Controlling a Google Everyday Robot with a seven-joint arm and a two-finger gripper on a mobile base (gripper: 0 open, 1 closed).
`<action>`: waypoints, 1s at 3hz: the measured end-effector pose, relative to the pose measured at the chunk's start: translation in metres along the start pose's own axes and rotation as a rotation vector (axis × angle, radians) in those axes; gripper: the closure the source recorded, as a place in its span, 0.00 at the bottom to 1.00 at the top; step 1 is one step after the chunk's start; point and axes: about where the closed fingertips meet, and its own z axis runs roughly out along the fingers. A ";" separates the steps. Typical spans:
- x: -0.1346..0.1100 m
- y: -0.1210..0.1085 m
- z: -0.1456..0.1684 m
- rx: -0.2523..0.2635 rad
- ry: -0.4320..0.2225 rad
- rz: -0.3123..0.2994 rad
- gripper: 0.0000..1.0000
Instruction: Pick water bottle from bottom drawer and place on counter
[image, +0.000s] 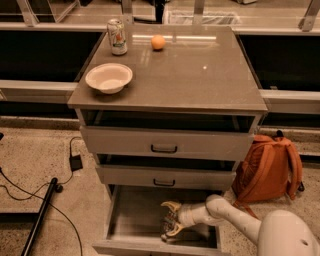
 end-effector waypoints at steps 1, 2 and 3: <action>0.018 0.000 0.022 -0.024 0.001 -0.084 0.24; 0.033 0.007 0.043 -0.072 0.014 -0.152 0.24; 0.041 0.013 0.052 -0.103 0.024 -0.176 0.24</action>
Offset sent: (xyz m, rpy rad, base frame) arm 0.0203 0.0224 -0.0656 -0.0895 -0.1390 0.1664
